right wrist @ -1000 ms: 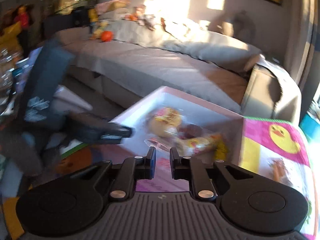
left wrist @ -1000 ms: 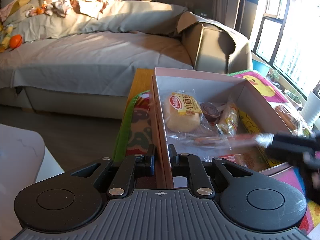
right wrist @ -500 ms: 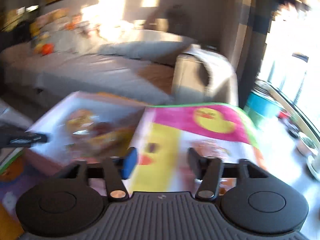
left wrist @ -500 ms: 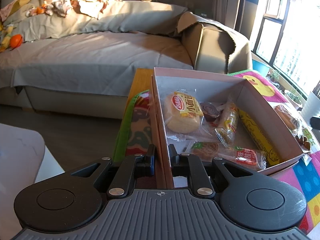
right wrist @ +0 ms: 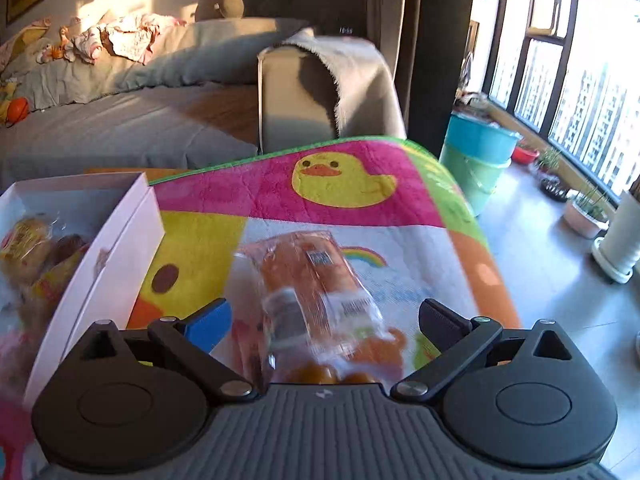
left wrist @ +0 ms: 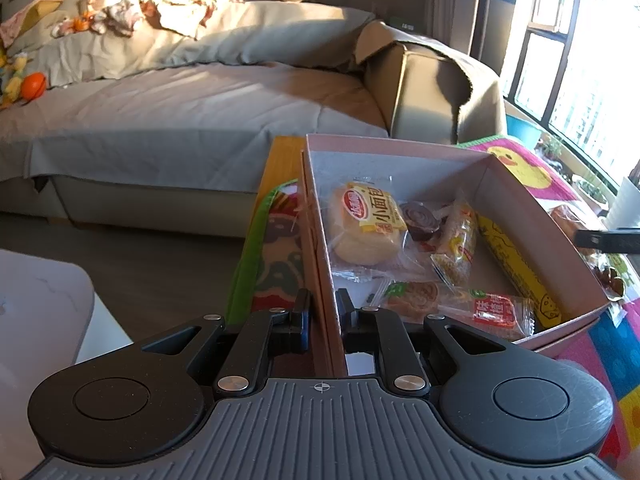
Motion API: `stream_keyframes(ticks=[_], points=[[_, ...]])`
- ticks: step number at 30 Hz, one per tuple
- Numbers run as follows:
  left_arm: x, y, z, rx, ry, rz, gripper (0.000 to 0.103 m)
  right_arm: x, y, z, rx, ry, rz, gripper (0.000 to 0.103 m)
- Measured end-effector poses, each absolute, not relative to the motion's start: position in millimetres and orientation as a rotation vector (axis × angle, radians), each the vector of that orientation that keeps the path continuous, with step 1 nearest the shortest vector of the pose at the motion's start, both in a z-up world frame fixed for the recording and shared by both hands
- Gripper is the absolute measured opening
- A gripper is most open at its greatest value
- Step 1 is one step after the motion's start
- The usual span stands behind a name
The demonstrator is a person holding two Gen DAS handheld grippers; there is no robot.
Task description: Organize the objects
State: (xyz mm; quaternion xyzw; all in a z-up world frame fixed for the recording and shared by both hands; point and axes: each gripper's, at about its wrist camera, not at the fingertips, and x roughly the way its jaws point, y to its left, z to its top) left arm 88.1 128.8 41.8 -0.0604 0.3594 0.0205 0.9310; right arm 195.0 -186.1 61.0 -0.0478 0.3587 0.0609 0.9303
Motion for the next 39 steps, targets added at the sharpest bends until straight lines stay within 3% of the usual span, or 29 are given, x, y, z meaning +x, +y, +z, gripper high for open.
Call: stream_keyframes(ticks=[3,5,19,21,23,26,35,39], points=[[87,129,42,-0.124,0.732,0.044,0.015,220,-183,55,-0.082,0.8,0.147,0.092],[88,128,42,-0.124,0.732,0.043,0.015,224,-177,54,-0.12,0.825,0.15,0.062],[89,131,44,-0.131,0.726,0.031,0.016,120,-152,82,-0.078,0.888,0.347,0.057],[89,131,44,-0.132,0.726,0.03,0.016,103,-151,82,-0.082,0.901,0.386,0.06],[89,131,43,-0.134,0.725,0.03,0.016,87,-153,83,-0.084,0.888,0.389,0.076],[90,130,43,-0.138,0.724,0.03,0.016,68,-159,82,-0.119,0.85,0.324,0.085],[91,130,42,-0.141,0.724,0.032,0.016,35,-175,46,-0.148,0.864,0.208,0.103],[91,130,42,-0.14,0.724,0.032,0.016,32,-180,39,-0.088,0.827,0.176,0.103]])
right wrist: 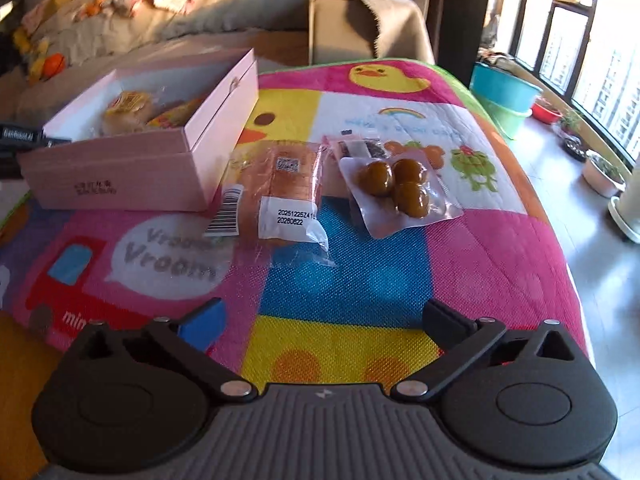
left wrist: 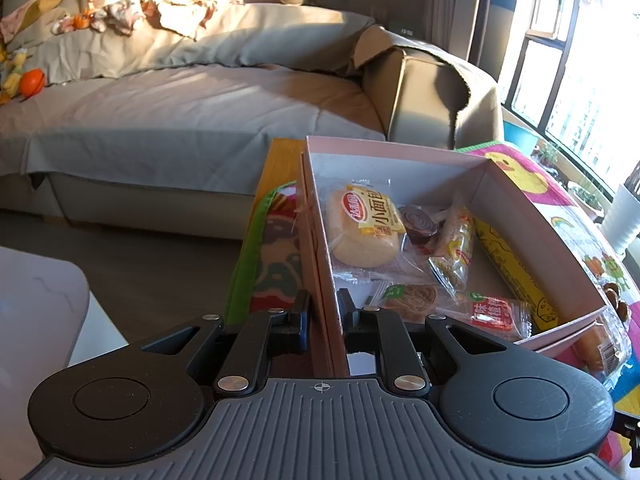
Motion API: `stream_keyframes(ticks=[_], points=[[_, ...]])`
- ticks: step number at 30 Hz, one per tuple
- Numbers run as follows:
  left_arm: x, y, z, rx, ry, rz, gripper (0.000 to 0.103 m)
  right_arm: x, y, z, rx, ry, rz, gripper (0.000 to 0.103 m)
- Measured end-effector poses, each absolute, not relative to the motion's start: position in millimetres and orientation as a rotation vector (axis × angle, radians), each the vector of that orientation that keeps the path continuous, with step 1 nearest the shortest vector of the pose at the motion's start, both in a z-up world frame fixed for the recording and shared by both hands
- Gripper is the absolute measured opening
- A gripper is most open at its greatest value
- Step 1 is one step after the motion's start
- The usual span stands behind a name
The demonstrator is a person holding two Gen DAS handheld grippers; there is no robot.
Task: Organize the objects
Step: 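Grasp the tray of three brown round sweets with the right gripper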
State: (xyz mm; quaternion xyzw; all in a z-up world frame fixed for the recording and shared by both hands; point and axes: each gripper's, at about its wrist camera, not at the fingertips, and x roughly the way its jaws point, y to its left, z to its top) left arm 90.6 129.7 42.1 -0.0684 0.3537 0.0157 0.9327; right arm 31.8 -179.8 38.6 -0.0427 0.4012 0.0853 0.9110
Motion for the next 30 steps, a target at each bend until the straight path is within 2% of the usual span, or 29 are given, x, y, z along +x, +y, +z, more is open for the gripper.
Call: stream_keyframes(ticks=[9,16,25,30], points=[[90,130,40,-0.139,0.724,0.041,0.015,24,-180,32,-0.044,0.783,0.144,0.103],[88,130,39,-0.135,0.724,0.045,0.015,41,-184,43,-0.06,0.876,0.214,0.103],[87,130,40,-0.137,0.724,0.045,0.015,56,-211,76,-0.041,0.717,0.118,0.103],[87,129,41,-0.13,0.727,0.051,0.015,75,-225,73,0.035,0.706,0.053,0.103]])
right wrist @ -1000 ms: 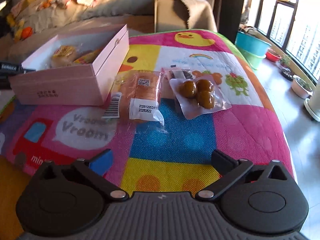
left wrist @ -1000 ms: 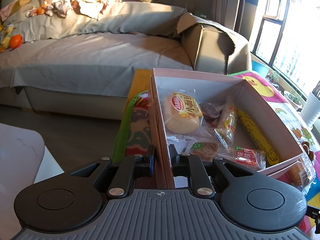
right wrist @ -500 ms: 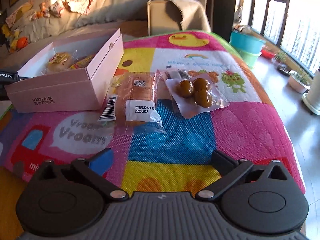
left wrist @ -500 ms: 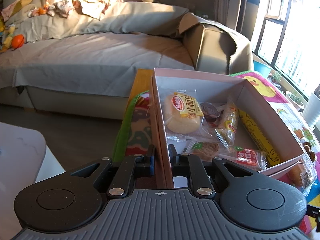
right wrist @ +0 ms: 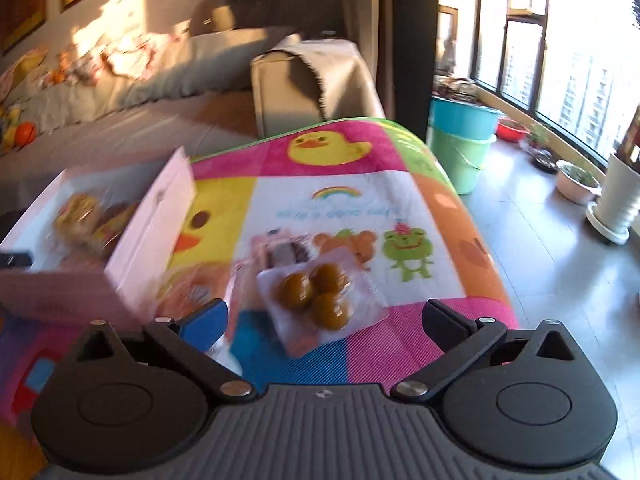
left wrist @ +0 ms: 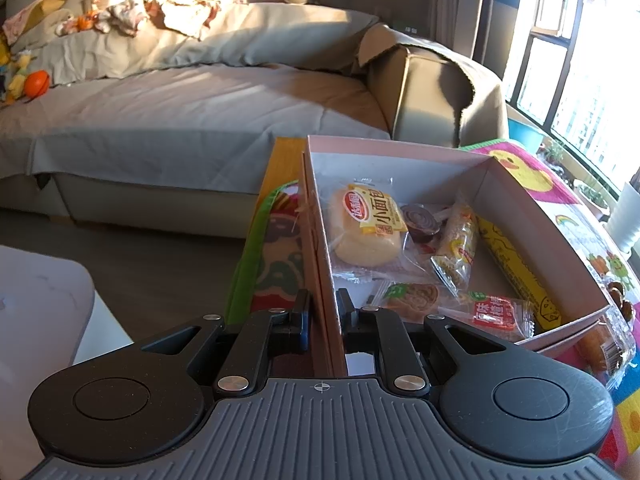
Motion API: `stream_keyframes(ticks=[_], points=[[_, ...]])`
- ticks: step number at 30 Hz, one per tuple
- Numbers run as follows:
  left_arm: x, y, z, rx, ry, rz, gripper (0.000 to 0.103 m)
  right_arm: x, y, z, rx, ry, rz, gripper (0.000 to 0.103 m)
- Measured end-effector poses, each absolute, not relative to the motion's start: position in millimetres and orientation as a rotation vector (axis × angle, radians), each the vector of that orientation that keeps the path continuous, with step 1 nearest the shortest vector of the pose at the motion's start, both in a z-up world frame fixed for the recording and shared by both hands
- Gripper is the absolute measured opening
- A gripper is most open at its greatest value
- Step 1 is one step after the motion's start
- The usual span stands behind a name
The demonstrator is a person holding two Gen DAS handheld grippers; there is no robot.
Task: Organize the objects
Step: 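Grasp the tray of three brown round sweets with the right gripper, then lift the sweets tray into the pink box and release it with the right gripper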
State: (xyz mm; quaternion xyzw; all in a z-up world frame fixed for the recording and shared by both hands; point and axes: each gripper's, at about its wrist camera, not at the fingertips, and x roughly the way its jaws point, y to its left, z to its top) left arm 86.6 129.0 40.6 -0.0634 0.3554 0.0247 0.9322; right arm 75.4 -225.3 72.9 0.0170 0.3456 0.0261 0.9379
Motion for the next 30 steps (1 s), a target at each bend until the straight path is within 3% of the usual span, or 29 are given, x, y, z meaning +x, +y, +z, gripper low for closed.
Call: stream_keyframes(ticks=[6,12,15,22,30], points=[[88,128,42,-0.118,0.736,0.057,0.015,103,-239,50,0.291,0.854,0.095,0.103],[89,127,42,-0.117,0.743,0.06,0.015,139,-251,49,0.418,0.86,0.084,0.103],[90,126,42,-0.115,0.744,0.063,0.015,155,-240,49,0.34,0.84,0.067,0.1],[88,126,42,-0.112,0.744,0.057,0.015,144,-209,47,0.032,0.797,0.157,0.078],[89,126,42,-0.105,0.735,0.055,0.015,116,-238,50,0.008,0.815,0.171,0.08]])
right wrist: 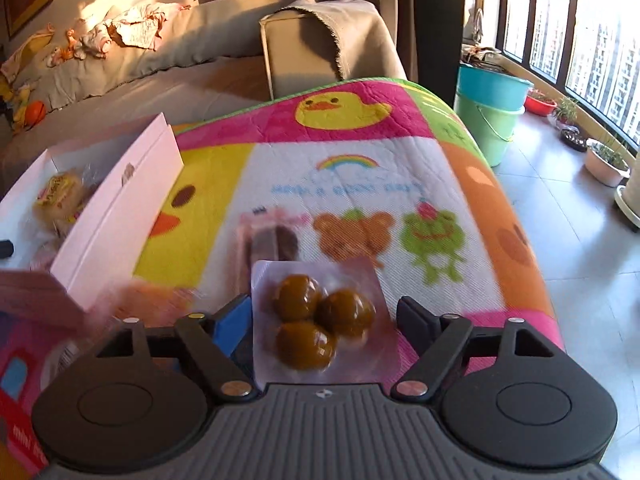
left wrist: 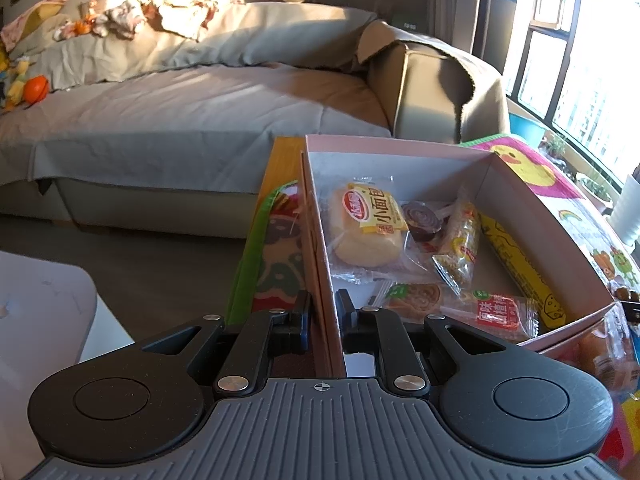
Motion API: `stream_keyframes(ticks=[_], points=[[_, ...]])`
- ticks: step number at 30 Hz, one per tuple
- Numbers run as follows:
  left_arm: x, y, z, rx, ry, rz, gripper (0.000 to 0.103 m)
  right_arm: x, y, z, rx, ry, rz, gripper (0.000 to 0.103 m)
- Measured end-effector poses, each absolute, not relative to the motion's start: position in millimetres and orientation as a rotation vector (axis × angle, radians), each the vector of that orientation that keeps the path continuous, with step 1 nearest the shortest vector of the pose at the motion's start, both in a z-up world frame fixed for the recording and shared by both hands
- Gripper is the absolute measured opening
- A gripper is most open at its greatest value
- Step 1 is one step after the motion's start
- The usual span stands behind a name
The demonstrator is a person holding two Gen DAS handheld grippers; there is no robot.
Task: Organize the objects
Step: 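Lift the sweets tray into the pink box and release it with the right gripper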
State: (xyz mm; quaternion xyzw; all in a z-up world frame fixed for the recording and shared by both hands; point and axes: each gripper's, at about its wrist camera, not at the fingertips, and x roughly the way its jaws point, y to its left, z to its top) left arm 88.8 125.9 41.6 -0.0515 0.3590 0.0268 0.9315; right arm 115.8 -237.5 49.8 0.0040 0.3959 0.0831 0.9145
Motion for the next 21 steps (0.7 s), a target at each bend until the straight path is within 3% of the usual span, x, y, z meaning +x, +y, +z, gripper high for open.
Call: stream_keyframes(ticks=[8,10,11,21], points=[[92,124,41,-0.104,0.738,0.056,0.015,120,-224,45,-0.013,0.807,0.181,0.087],[92,124,41,-0.104,0.738,0.056,0.015,118,-222,46,-0.022,0.809,0.183,0.084],[92,124,41,-0.104,0.738,0.055,0.015,116,-222,48,-0.02,0.814,0.191,0.076],[92,128,38,-0.108,0.734,0.056,0.015,49,-205,87,-0.132,0.823,0.285,0.075]])
